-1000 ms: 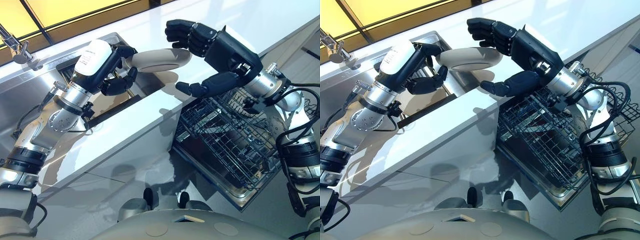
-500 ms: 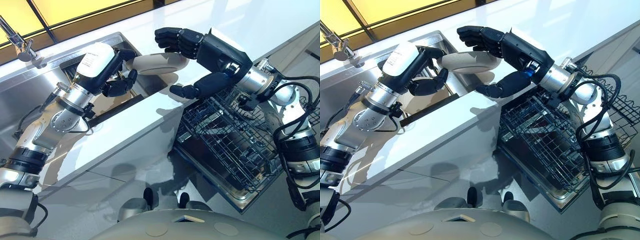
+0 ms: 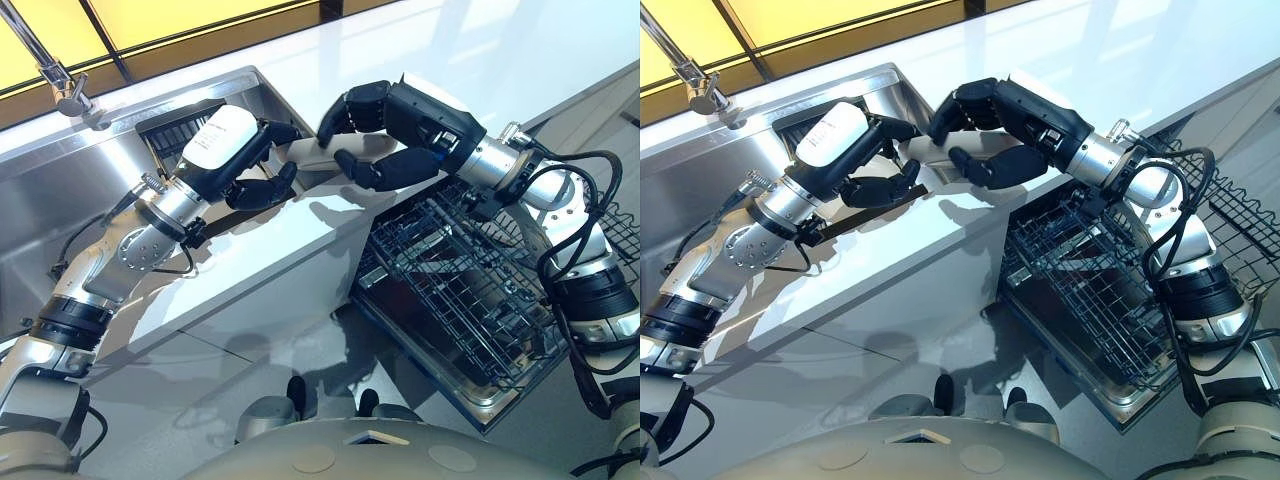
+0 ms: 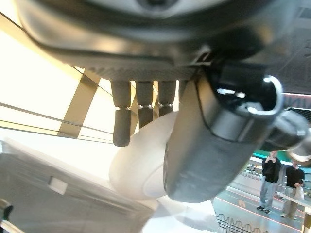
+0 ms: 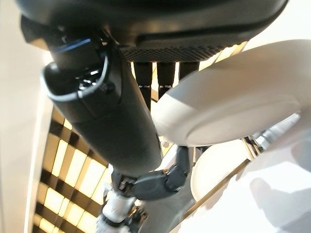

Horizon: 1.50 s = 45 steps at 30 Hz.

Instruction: Pick up plates and place into dishwasher.

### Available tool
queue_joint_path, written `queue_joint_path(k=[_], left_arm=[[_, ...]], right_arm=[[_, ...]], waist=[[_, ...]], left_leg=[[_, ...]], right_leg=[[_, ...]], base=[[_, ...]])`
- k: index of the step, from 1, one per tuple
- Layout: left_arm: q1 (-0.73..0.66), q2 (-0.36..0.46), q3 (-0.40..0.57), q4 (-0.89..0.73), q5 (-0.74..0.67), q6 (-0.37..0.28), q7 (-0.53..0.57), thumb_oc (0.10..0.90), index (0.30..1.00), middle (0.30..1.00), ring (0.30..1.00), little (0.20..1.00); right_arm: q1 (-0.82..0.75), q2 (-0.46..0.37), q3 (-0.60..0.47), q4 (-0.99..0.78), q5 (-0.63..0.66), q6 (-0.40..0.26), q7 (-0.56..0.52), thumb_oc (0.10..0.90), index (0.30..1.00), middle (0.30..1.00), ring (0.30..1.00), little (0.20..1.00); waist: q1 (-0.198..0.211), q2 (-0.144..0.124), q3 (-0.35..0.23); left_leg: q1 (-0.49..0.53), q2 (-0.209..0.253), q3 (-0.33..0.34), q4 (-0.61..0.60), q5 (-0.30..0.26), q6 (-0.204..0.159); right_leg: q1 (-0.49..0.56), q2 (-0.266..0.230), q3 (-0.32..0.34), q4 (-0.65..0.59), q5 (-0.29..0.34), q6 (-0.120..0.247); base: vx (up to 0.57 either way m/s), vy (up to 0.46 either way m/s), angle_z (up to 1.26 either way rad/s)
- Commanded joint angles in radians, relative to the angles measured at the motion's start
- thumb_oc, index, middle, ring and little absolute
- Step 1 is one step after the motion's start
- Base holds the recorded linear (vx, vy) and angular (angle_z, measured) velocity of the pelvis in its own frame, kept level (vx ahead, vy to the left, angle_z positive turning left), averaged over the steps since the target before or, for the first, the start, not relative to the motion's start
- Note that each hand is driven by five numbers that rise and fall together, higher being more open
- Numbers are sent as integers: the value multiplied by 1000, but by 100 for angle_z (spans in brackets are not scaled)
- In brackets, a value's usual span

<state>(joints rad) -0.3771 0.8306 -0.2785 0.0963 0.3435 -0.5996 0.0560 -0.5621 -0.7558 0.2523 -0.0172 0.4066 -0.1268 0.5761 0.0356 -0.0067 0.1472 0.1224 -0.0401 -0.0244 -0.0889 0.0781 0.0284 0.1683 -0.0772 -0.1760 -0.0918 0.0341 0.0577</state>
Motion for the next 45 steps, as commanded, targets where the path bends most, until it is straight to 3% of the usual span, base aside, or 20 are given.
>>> queue_joint_path(k=[1, 12, 19, 20, 21, 24, 25, 28, 35, 45], left_arm=[[-170, -61, -10, -107, -138, -127, 54, 100, 300, 300, 300, 200], [-157, -93, 6, -119, -193, -129, 38, 100, 300, 300, 300, 200], [-126, -128, 63, -119, -217, -112, 106, 100, 300, 300, 300, 200], [-124, -131, 67, -120, -203, -110, 116, 100, 300, 300, 300, 200], [-124, -132, 68, -122, -198, -105, 122, 100, 300, 300, 300, 200], [-125, -133, 69, -126, -191, -92, 126, 100, 300, 300, 300, 200], [-123, -132, 69, -123, -172, -74, 141, 100, 300, 300, 300, 200], [-112, -126, 76, -120, -131, -60, 168, 100, 300, 300, 300, 200], [-75, -85, 121, -125, -104, -14, 182, 100, 300, 300, 300, 200], [-36, -56, 158, -118, -118, -11, 178, 100, 300, 300, 300, 200]], right_arm=[[-104, 10, 61, 38, 10, -24, -11, 114, 312, 312, 312, 214], [-96, 31, 36, 62, -34, -61, -87, 100, 300, 300, 300, 200], [-84, 46, 5, 60, -45, -50, -104, 100, 300, 300, 300, 200], [-79, 47, 2, 58, -53, -47, -108, 402, 559, 559, 559, 502], [-77, 48, -1, 58, -56, -49, -112, 800, 900, 900, 900, 900], [-77, 49, -4, 54, -55, -47, -129, 800, 900, 900, 900, 900], [-72, 55, -16, 52, -72, -88, -195, 800, 900, 900, 900, 900], [-60, 65, -44, 32, -103, -125, -247, 800, 900, 900, 900, 900], [-5, 28, -98, -15, -140, -109, -190, 800, 900, 900, 900, 900], [48, -3, -118, -9, -115, -79, -92, 800, 900, 900, 900, 900]], waist=[[8, 13, -133], [9, 18, -132], [12, 18, -129], [12, 18, -128], [12, 18, -128], [13, 18, -128], [13, 19, -127], [12, 22, -125], [8, 25, -125], [5, 22, -123]], left_leg=[[25, -27, -5, 3, -133, -5], [23, -27, -10, 2, -131, -6], [23, -27, -13, 2, -132, -6], [23, -27, -14, 2, -132, -7], [23, -27, -15, 2, -131, -7], [22, -27, -18, 2, -131, -6], [24, -26, -19, 2, -131, -6], [27, -26, -18, 2, -133, -5], [22, -26, -14, 5, -128, -2], [29, -24, -9, 5, -135, -5]], right_leg=[[-35, 62, -17, 119, -160, -9], [-33, 60, -17, 116, -157, -7], [-32, 59, -16, 118, -161, -7], [-32, 60, -16, 119, -161, -7], [-32, 59, -17, 119, -161, -7], [-32, 59, -16, 119, -161, -7], [-33, 58, -16, 120, -161, -7], [-34, 59, -13, 123, -162, -6], [-40, 58, -8, 120, -153, -7], [-37, 56, -10, 124, -161, -4]], base=[[-1, 15, 10], [-3, 9, 5], [0, 0, 0], [0, 0, 0], [0, 0, 0], [-4, -3, 1], [-5, -8, 4], [-1, -3, 1], [1, -1, 0], [9, -8, 2]])
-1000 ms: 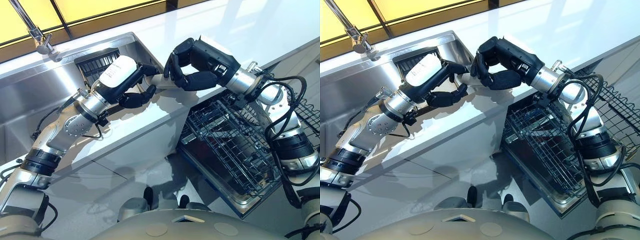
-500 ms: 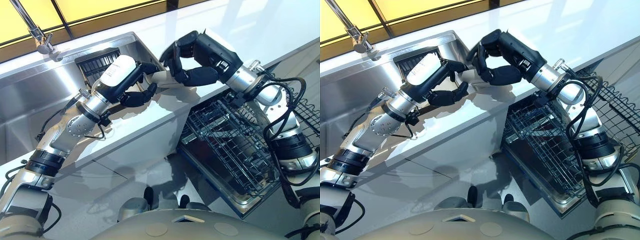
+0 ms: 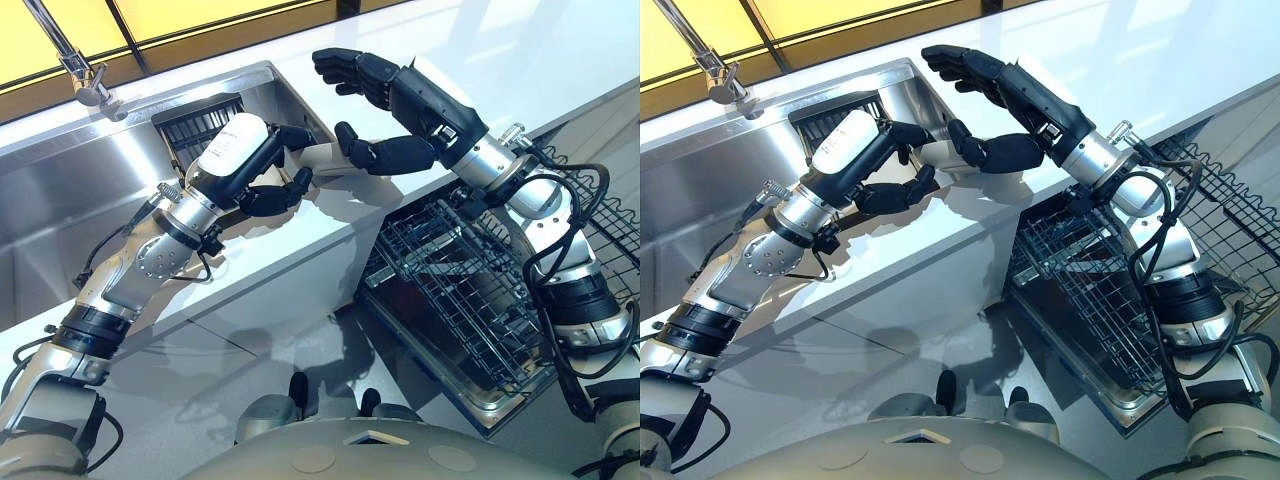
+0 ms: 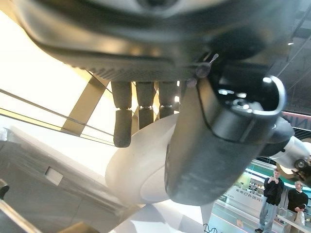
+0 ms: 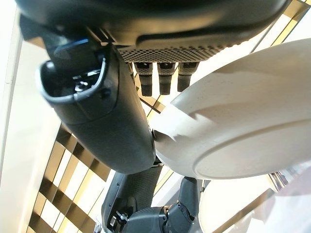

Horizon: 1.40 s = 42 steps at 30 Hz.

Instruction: Pick up plates and place into dishwasher.

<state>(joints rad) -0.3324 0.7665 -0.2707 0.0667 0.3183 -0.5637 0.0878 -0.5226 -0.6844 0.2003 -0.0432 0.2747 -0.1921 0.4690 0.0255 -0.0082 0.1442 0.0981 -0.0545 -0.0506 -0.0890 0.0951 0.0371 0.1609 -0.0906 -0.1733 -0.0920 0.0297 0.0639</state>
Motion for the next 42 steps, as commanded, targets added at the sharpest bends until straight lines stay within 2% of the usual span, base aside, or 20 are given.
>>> queue_joint_path(k=[1, 5, 11, 14, 16, 18, 21, 23, 29, 33, 38, 42], left_arm=[[-78, 15, 152, -90, -89, -43, 150, 100, 300, 300, 300, 200], [-78, 31, 156, -78, -93, -40, 145, 100, 300, 300, 300, 200], [-79, 55, 150, -65, -77, -32, 147, 100, 300, 300, 300, 200], [-78, 48, 152, -49, -71, -28, 145, 100, 300, 300, 300, 200], [-72, 39, 152, -35, -62, -29, 147, 100, 300, 300, 300, 200], [-73, 36, 148, -28, -56, -27, 153, 100, 300, 300, 300, 200], [-76, 35, 146, -29, -65, -11, 151, 100, 300, 300, 300, 200], [-77, 33, 146, -31, -70, 0, 144, 100, 300, 300, 300, 200], [-76, 38, 153, -37, -81, 4, 129, 100, 300, 300, 300, 200], [-79, 43, 154, -52, -83, 3, 121, 100, 300, 300, 300, 200], [-100, 62, 139, -62, -75, -6, 121, 100, 300, 300, 300, 200], [-116, 78, 130, -61, -68, -15, 126, 100, 300, 300, 300, 200]], right_arm=[[10, -85, -62, 21, 35, -6, 39, 800, 900, 900, 900, 900], [8, -102, -53, 24, 81, -1, 92, 800, 900, 900, 900, 900], [-4, -116, -81, 7, 213, -55, 58, 800, 900, 900, 900, 900], [-16, -79, -127, -25, 311, -99, -39, 800, 900, 900, 900, 900], [-18, -15, -174, -52, 336, -153, -144, 800, 900, 900, 900, 900], [-16, 10, -191, -63, 303, -184, -193, 800, 900, 900, 900, 900], [-5, 39, -214, -82, 244, -195, -239, 800, 900, 900, 900, 900], [7, 41, -218, -86, 226, -185, -249, 800, 900, 900, 900, 900], [34, 17, -208, -69, 163, -136, -191, 800, 900, 900, 900, 900], [37, -32, -172, -52, 115, -84, -102, 800, 900, 900, 900, 900], [1, -101, -102, -16, 46, -63, -35, 800, 900, 900, 900, 900], [-34, -138, -67, 3, 38, -61, -43, 800, 900, 900, 900, 900]], waist=[[15, 24, -121], [16, 23, -122], [17, 22, -123], [18, 25, -124], [18, 31, -126], [18, 33, -126], [16, 38, -127], [14, 38, -128], [10, 35, -130], [8, 31, -130], [10, 26, -129], [14, 24, -130]], left_leg=[[53, -8, 18, 5, -151, -14], [55, -6, 19, 5, -151, -16], [58, -6, 15, 5, -153, -14], [57, -8, 14, 7, -156, -12], [53, -9, 17, 9, -154, -7], [53, -9, 20, 11, -156, -6], [53, -10, 26, 13, -159, -4], [55, -10, 29, 12, -159, -4], [58, -9, 32, 12, -158, -6], [56, -8, 31, 12, -154, -9], [57, -8, 24, 9, -150, -13], [62, -7, 19, 6, -154, -17]], right_leg=[[-30, 69, -14, 126, -157, -10], [-31, 69, -19, 133, -160, -12], [-29, 69, -25, 137, -165, -13], [-30, 70, -24, 138, -166, -13], [-36, 70, -24, 136, -158, -12], [-35, 70, -23, 134, -157, -12], [-34, 72, -20, 129, -155, -12], [-33, 73, -18, 123, -153, -12], [-29, 75, -16, 120, -152, -14], [-31, 76, -14, 121, -153, -15], [-29, 75, -19, 124, -154, -18], [-21, 74, -23, 126, -163, -17]], base=[[0, 0, 0], [0, 0, 0], [0, 0, 0], [0, 0, 0], [0, 0, 0], [0, 0, 0], [0, 0, 0], [0, 0, 0], [0, 0, 0], [0, 0, 0], [0, 0, 0], [0, 0, 0]])
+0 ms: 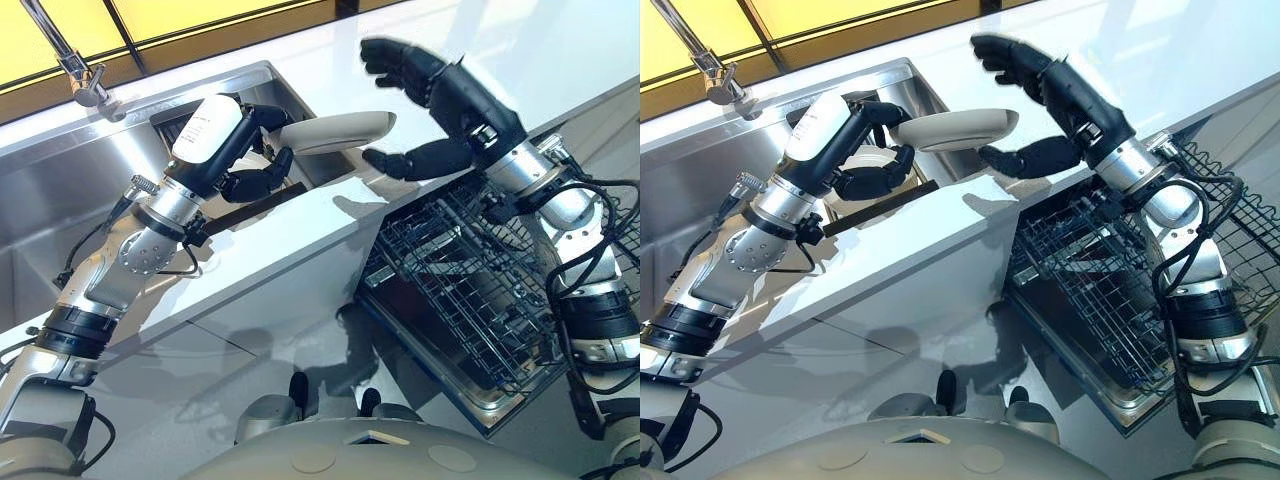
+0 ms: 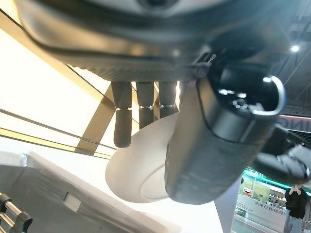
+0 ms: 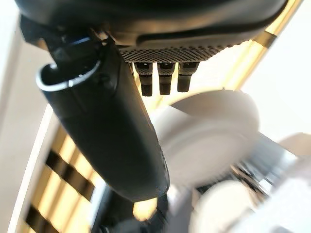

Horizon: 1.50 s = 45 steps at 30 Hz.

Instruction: Pick up plates and place into dishwasher.

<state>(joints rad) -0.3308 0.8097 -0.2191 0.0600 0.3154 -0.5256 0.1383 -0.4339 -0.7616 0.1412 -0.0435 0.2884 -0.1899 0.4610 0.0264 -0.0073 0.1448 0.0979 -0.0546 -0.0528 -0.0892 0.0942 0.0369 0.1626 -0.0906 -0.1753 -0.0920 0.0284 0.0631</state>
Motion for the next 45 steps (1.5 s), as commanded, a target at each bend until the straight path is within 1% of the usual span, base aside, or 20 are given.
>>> queue_joint_path(k=[1, 5, 11, 22, 31, 38, 39, 40, 41, 42, 45], left_arm=[[-121, 38, 77, -55, -66, -57, 75, 100, 300, 300, 300, 200], [-127, 42, 74, -58, -61, -70, 71, 100, 300, 300, 300, 200], [-141, 52, 62, -68, -48, -79, 58, 100, 300, 300, 300, 200], [-154, 40, 21, -88, -64, -98, 0, 100, 300, 300, 300, 200], [-165, 29, -5, -107, -99, -99, -53, 100, 300, 300, 300, 200], [-170, 24, -18, -116, -117, -107, -61, 100, 300, 300, 300, 200], [-170, 23, -18, -118, -116, -107, -59, 100, 300, 300, 300, 200], [-169, 23, -18, -119, -116, -107, -59, 100, 300, 300, 300, 200], [-172, 20, -20, -122, -119, -104, -62, 100, 300, 300, 300, 200], [-173, 19, -21, -123, -127, -102, -65, 100, 300, 300, 300, 200], [-169, 8, -24, -124, -147, -102, -72, 100, 300, 300, 300, 200]], right_arm=[[-129, -65, -5, 9, 19, -67, -34, 800, 900, 900, 900, 900], [-153, -78, 7, 19, 1, -64, -30, 800, 900, 900, 900, 900], [-179, -95, 35, 26, -62, -58, -20, 800, 900, 900, 900, 900], [-233, -96, 88, 27, -154, -73, -93, 800, 900, 900, 900, 900], [-270, -91, 132, 23, -162, -37, -63, 800, 900, 900, 900, 900], [-282, -95, 174, 30, -167, 3, -20, 800, 900, 900, 900, 900], [-284, -95, 177, 30, -168, 8, -17, 443, 594, 594, 594, 543], [-285, -95, 178, 30, -168, 8, -18, 443, 594, 594, 594, 543], [-285, -93, 184, 36, -169, 8, -18, 114, 312, 312, 312, 214], [-286, -91, 187, 38, -166, 12, -15, 100, 300, 300, 300, 200], [-284, -82, 196, 42, -168, 15, -25, 100, 300, 300, 300, 200]], waist=[[14, 23, -132], [17, 22, -135], [22, 23, -135], [33, 24, -137], [40, 22, -138], [42, 21, -138], [42, 20, -138], [42, 21, -138], [43, 20, -138], [44, 19, -138], [46, 18, -136]], left_leg=[[63, -7, 20, 7, -152, -17], [61, -8, 18, 6, -152, -18], [60, -10, 13, 5, -150, -16], [59, -13, 4, 3, -147, -17], [59, -15, -3, 4, -146, -14], [59, -16, -10, 4, -143, -13], [59, -16, -11, 4, -143, -13], [59, -16, -11, 4, -143, -13], [60, -17, -13, 4, -144, -12], [61, -17, -14, 4, -144, -12], [62, -18, -16, 5, -144, -11]], right_leg=[[-23, 74, -22, 126, -162, -15], [-24, 72, -24, 124, -160, -13], [-23, 71, -27, 124, -159, -13], [-20, 69, -32, 120, -155, -11], [-19, 69, -32, 119, -155, -12], [-20, 68, -32, 128, -159, -13], [-20, 67, -32, 129, -159, -14], [-20, 67, -32, 129, -159, -14], [-19, 66, -34, 129, -160, -14], [-19, 66, -34, 130, -160, -14], [-18, 66, -35, 133, -161, -14]], base=[[0, 0, 0], [0, 0, 0], [0, 0, 0], [0, 0, 0], [4, 2, 1], [19, 18, 5], [9, 11, 4], [12, 12, 4], [18, 11, 3], [0, 0, 0], [0, 0, 0]])
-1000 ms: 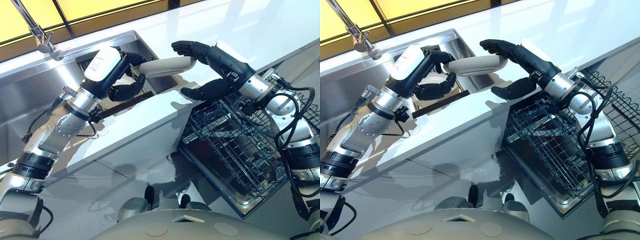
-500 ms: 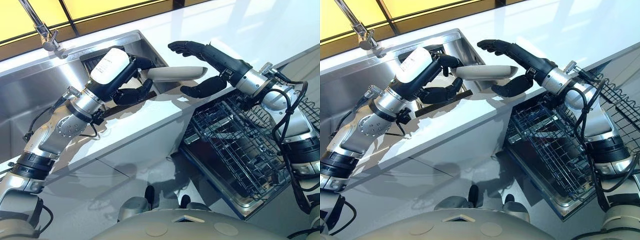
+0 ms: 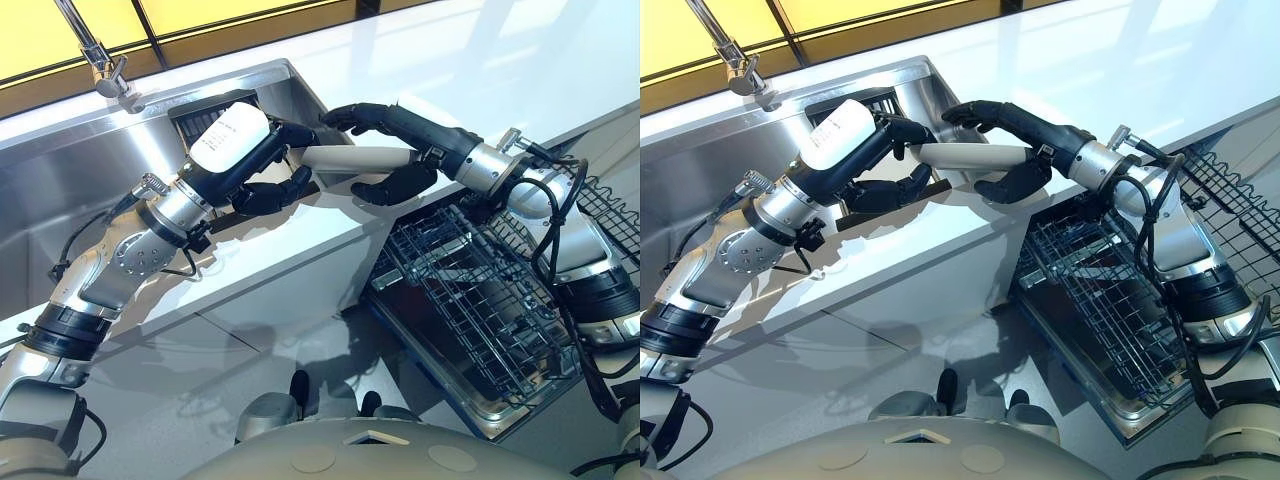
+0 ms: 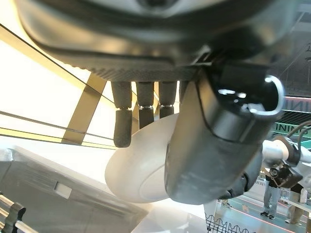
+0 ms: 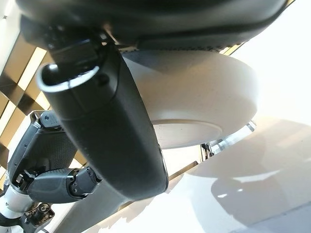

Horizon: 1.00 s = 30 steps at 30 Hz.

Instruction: Pick up plates and place into dishwasher.

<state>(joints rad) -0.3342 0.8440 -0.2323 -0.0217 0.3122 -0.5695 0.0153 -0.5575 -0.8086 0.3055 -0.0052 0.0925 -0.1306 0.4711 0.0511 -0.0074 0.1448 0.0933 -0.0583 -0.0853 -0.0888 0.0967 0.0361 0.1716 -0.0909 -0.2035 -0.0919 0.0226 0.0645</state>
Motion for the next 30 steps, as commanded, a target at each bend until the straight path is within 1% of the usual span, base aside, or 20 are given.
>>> queue_joint_path(k=[1, 3, 7, 8, 9, 10, 11, 12, 13, 14, 16, 17, 19, 21, 22, 24, 26, 27, 28, 30], left_arm=[[-164, -30, -11, -44, -149, -58, 47, 100, 300, 300, 300, 200], [-158, -40, -11, -44, -177, -50, 36, 100, 300, 300, 300, 200], [-140, -60, -3, -40, -267, -3, 10, 100, 300, 300, 300, 200], [-129, -72, 3, -37, -283, 10, 6, 193, 380, 380, 380, 293], [-120, -82, 7, -29, -303, 19, 3, 248, 427, 427, 427, 348], [-108, -92, 15, -24, -333, 40, -3, 339, 505, 505, 505, 439], [-99, -100, 20, -22, -345, 57, -3, 375, 535, 535, 535, 475], [-92, -105, 25, -18, -377, 75, -2, 476, 622, 622, 622, 576], [-79, -116, 37, -12, -408, 101, -3, 800, 900, 900, 900, 900], [-77, -117, 37, -12, -409, 105, -3, 800, 900, 900, 900, 900], [-58, -136, 52, 6, -453, 161, -5, 800, 900, 900, 900, 900], [-52, -142, 56, 11, -465, 168, 1, 800, 900, 900, 900, 900], [-39, -151, 77, 33, -456, 187, 27, 800, 900, 900, 900, 900], [-36, -135, 100, 44, -436, 216, 65, 800, 900, 900, 900, 900], [-36, -126, 109, 53, -421, 237, 77, 800, 900, 900, 900, 900], [-41, -106, 123, 75, -406, 240, 104, 800, 900, 900, 900, 900], [-45, -67, 159, 111, -389, 269, 127, 800, 900, 900, 900, 900], [-44, -62, 163, 118, -386, 269, 133, 800, 900, 900, 900, 900], [-41, -47, 179, 131, -388, 277, 140, 800, 900, 900, 900, 900], [-25, -28, 213, 142, -390, 283, 144, 800, 900, 900, 900, 900]], right_arm=[[-160, -32, 32, 2, 31, -46, -43, 100, 300, 300, 300, 200], [-156, -18, 27, 3, 39, -57, -77, 100, 300, 300, 300, 200], [-145, 3, -4, -3, 47, -94, -173, 100, 300, 300, 300, 200], [-139, 12, -20, -6, 54, -105, -204, 100, 300, 300, 300, 200], [-135, 21, -35, -8, 49, -117, -235, 100, 300, 300, 300, 200], [-129, 27, -53, -12, 52, -135, -275, 100, 300, 300, 300, 200], [-123, 34, -67, -16, 58, -140, -295, 100, 300, 300, 300, 200], [-116, 43, -83, -20, 59, -157, -329, 100, 300, 300, 300, 200], [-108, 54, -105, -23, 65, -175, -365, 100, 300, 300, 300, 200], [-106, 55, -107, -24, 65, -172, -366, 100, 300, 300, 300, 200], [-93, 82, -143, -34, 73, -190, -431, 100, 300, 300, 300, 200], [-90, 88, -152, -37, 78, -196, -444, 100, 300, 300, 300, 200], [-77, 107, -181, -37, 78, -212, -481, 100, 300, 300, 300, 200], [-68, 107, -202, -30, 73, -218, -517, 100, 300, 300, 300, 200], [-61, 103, -211, -24, 66, -222, -531, 100, 300, 300, 300, 200], [-55, 92, -223, -14, 51, -222, -565, 100, 300, 300, 300, 200], [-32, 63, -260, 28, 9, -210, -653, 100, 300, 300, 300, 200], [-27, 58, -268, 34, 4, -207, -667, 100, 300, 300, 300, 200], [-10, 40, -294, 53, -3, -193, -706, 100, 300, 300, 300, 200], [25, 22, -342, 87, -13, -191, -761, 100, 300, 300, 300, 200]], waist=[[22, 19, -136], [24, 19, -134], [26, 21, -130], [27, 21, -128], [27, 22, -127], [27, 23, -125], [27, 24, -124], [27, 25, -124], [27, 26, -123], [27, 25, -124], [27, 26, -122], [27, 27, -122], [25, 29, -120], [24, 30, -120], [22, 31, -120], [20, 32, -120], [15, 34, -121], [14, 35, -121], [11, 36, -120], [8, 37, -119]], left_leg=[[68, -14, 15, 5, -146, -10], [69, -14, 15, 5, -146, -10], [71, -14, 16, 7, -149, -8], [72, -13, 17, 7, -150, -7], [72, -13, 17, 7, -151, -6], [73, -13, 18, 8, -152, -5], [73, -12, 20, 9, -153, -5], [67, -12, 22, 11, -147, -4], [67, -12, 23, 12, -148, -3], [72, -11, 23, 11, -155, -4], [67, -11, 26, 16, -152, -2], [68, -10, 28, 17, -153, -1], [69, -8, 33, 20, -156, -2], [69, -5, 37, 22, -157, -2], [70, -4, 39, 23, -158, -4], [71, -3, 42, 25, -158, -5], [73, 2, 49, 27, -160, -7], [74, 2, 49, 28, -160, -7], [75, 3, 52, 28, -161, -7], [77, 7, 57, 30, -164, -8]], right_leg=[[-26, 66, -8, 133, -155, -16], [-24, 65, -10, 133, -154, -15], [-22, 63, -11, 132, -155, -14], [-21, 63, -11, 132, -155, -13], [-21, 63, -11, 132, -155, -13], [-21, 64, -10, 132, -155, -13], [-21, 64, -10, 131, -155, -13], [-27, 63, -11, 130, -147, -13], [-26, 63, -10, 129, -147, -13], [-22, 64, -9, 129, -155, -12], [-27, 64, -9, 128, -148, -12], [-27, 64, -8, 128, -149, -13], [-26, 66, -6, 128, -151, -14], [-25, 67, -5, 127, -152, -16], [-25, 68, -5, 128, -154, -17], [-24, 69, -5, 128, -154, -17], [-23, 70, -6, 131, -157, -19], [-22, 71, -6, 131, -157, -19], [-22, 72, -5, 132, -158, -20], [-21, 73, -7, 133, -161, -20]], base=[[0, 0, 0], [16, 8, 0], [0, 0, 0], [0, 0, 0], [0, 0, 0], [0, 0, 0], [0, 0, 0], [0, 0, 0], [0, 0, 0], [0, 0, 0], [1, -32, 1], [15, -46, 0], [13, -49, -1], [10, -52, -1], [10, -54, 1], [12, -45, 1], [21, -69, -1], [23, -84, -1], [18, -71, -1], [24, -87, -1]])
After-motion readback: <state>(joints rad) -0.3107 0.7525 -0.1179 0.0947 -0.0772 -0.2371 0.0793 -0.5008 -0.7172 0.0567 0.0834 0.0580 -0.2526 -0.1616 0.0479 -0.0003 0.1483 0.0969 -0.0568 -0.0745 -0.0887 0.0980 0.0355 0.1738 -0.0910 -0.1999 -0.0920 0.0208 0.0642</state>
